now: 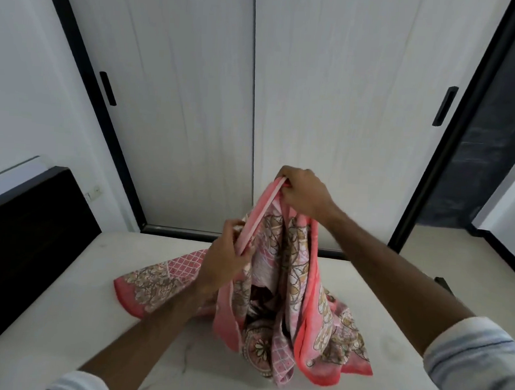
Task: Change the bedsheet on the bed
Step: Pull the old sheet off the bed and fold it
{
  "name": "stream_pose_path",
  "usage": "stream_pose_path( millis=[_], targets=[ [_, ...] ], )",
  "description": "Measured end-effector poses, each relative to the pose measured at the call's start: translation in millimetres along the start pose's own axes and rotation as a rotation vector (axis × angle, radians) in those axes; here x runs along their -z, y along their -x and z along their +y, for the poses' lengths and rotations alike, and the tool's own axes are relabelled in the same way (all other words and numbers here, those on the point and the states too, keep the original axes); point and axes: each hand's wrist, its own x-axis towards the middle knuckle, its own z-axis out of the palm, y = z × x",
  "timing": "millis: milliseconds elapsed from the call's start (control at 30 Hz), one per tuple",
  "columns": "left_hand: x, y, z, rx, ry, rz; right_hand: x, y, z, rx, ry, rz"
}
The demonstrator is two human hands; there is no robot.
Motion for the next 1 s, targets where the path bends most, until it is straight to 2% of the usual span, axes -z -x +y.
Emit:
stream_pose_path(
  millis=[67, 333, 500, 567, 633, 733, 800, 900, 1000],
  targets=[
    [-7, 11, -18, 0.049, -0.066, -0.028, 14, -7, 4, -0.004, -0.036, 0.039],
    [-11, 32, -70, 0.194, -0.076, -0.034, 79, -38, 23, -0.091, -0.136, 0.254],
    [2, 32, -72, 0.408, 0.389, -0.041, 90, -49, 51, -0.180, -0.159, 0.306],
    [11, 30, -70, 0.401, 0.543, -0.100, 86, -54, 68, -0.231, -0.093, 0.291],
    [17, 25, -63, 0.380, 0.617, -0.143, 77, -51, 86, -0.330, 0.031, 0.170],
    [23, 12, -44, 0.350, 0.620, -0.161, 44, -29, 91, -0.382, 0.189, -0.168],
    [27, 0, -30, 0.343, 0.603, -0.143, 16, 2, 71, -0.296, 0.122, -0.336],
    [31, -12, -15, 0.369, 0.630, -0.070, -15, 49, 36, -0.111, -0.080, -0.489],
    [34, -16, 2, 0.328, 0.618, -0.213, -42, 67, 12, 0.027, -0.186, -0.530]
  ],
)
